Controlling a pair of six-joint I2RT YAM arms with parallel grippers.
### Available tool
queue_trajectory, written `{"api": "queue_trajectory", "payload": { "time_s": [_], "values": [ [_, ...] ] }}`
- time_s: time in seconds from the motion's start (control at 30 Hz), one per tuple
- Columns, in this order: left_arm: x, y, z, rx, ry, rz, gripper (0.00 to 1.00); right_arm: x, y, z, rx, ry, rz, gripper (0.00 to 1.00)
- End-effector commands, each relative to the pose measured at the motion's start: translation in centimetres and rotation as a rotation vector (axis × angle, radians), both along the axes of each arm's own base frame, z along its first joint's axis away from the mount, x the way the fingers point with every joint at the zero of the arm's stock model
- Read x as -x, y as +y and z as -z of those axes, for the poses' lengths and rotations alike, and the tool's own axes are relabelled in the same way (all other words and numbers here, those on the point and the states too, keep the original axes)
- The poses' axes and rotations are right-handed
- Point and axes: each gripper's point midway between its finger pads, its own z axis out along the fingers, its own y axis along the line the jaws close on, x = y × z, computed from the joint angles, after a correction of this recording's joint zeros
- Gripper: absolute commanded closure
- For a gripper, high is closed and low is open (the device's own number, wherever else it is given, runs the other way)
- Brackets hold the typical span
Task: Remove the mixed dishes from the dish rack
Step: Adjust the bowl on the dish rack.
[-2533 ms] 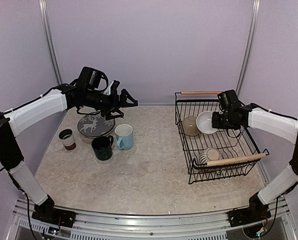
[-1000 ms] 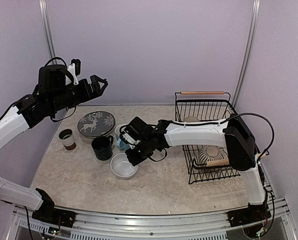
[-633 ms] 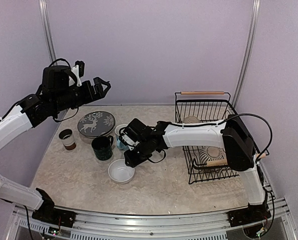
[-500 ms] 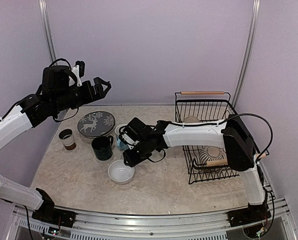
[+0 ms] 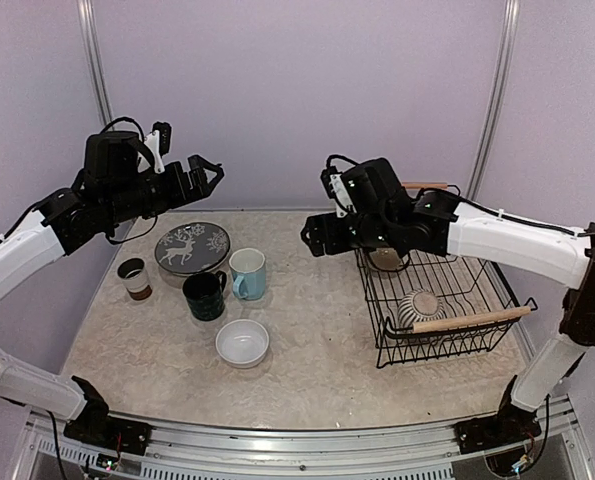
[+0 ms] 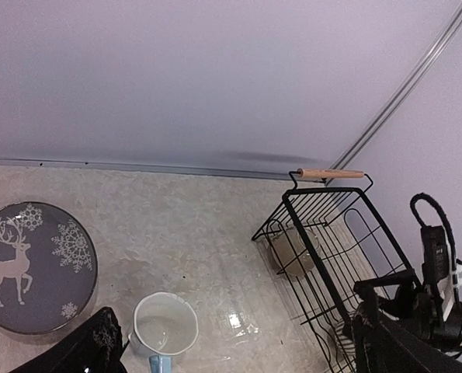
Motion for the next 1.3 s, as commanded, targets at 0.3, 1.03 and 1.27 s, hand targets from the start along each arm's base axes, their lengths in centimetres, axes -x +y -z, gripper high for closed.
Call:
{"api": "queue_trajectory", "payload": {
  "time_s": [0.3, 1.03, 1.27],
  "values": [
    [0.0, -0.7, -0.2, 0.010, 0.011, 0.028, 0.01, -8.1, -17.5, 0.7, -0.360, 0.067, 0.588, 0.00],
    [-1.1, -1.5, 1.8, -0.033, 0.061, 0.030, 0.01, -14.6, -22.9, 13.3, -0.497, 0.399, 0.801, 0.00],
    [-1.2, -1.6, 2.1, -0.035, 0.071, 0.032, 0.01, -16.2, -22.9, 15.3, -0.506, 0.421, 0.784, 0.01]
  ]
}}
